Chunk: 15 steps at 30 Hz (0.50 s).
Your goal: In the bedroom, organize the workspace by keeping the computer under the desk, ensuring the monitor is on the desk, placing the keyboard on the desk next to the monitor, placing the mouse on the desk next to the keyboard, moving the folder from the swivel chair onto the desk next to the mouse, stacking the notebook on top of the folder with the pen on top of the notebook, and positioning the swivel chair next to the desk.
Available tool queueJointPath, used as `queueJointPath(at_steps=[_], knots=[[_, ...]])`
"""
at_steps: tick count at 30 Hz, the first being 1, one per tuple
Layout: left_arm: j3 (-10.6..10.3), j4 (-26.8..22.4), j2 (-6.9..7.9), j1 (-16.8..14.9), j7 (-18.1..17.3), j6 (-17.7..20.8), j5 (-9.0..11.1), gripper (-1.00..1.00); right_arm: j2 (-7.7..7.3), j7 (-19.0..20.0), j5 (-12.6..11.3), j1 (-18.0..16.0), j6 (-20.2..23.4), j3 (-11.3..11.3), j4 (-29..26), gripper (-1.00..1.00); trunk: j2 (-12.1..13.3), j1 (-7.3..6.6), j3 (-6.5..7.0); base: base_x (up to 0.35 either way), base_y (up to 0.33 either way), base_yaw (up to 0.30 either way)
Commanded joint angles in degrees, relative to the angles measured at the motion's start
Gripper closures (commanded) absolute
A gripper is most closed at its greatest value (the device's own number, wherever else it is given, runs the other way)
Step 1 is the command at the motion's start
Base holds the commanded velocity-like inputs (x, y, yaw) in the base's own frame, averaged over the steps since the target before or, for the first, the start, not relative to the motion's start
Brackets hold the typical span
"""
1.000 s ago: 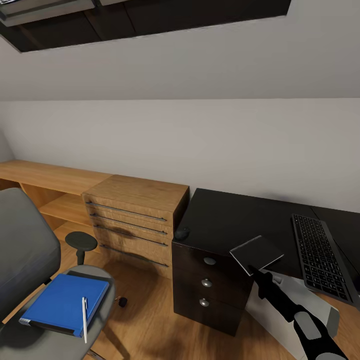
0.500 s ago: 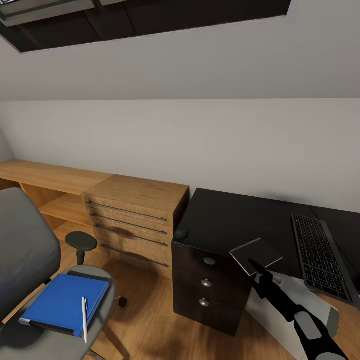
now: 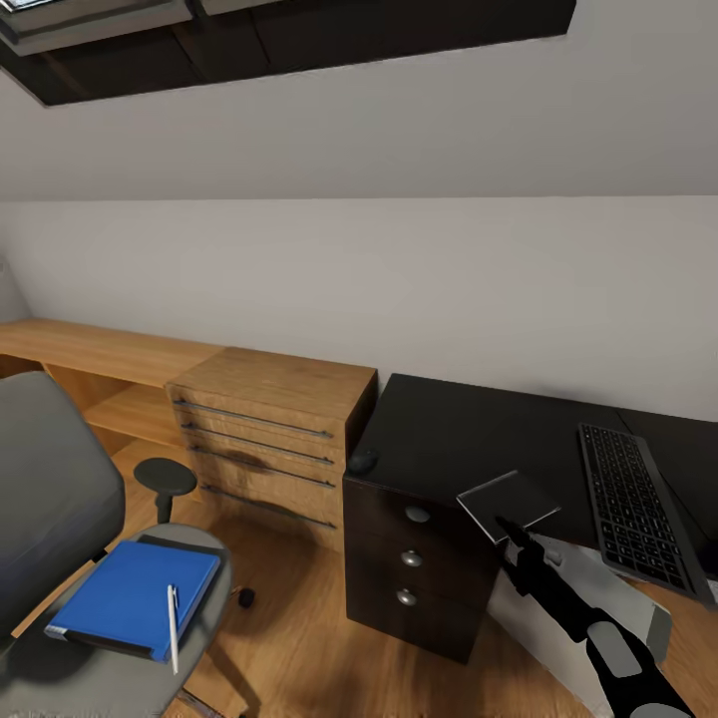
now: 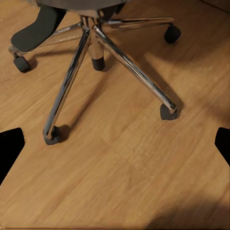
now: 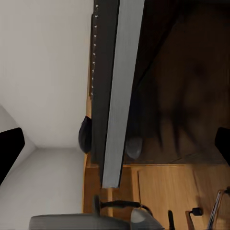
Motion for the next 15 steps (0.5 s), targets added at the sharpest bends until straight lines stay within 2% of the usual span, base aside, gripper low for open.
queueJointPath(at_steps=[1,15], knots=[[-0.5,0.0,0.0,0.0,0.0,-0.1,0.5,-1.0,0.02,0.1,-0.2,0.0,0.4,-0.2,0.0,-1.0,0.0,-0.03,-0.05,-0.244,0.0,0.0],[-0.5,0.0,-0.03,0.0,0.0,-0.1,0.4,-1.0,0.05,0.1,-0.2,0.0,0.4,-0.2,0.0,-1.0,0.0,-0.03,-0.05,-0.308,0.0,0.0]])
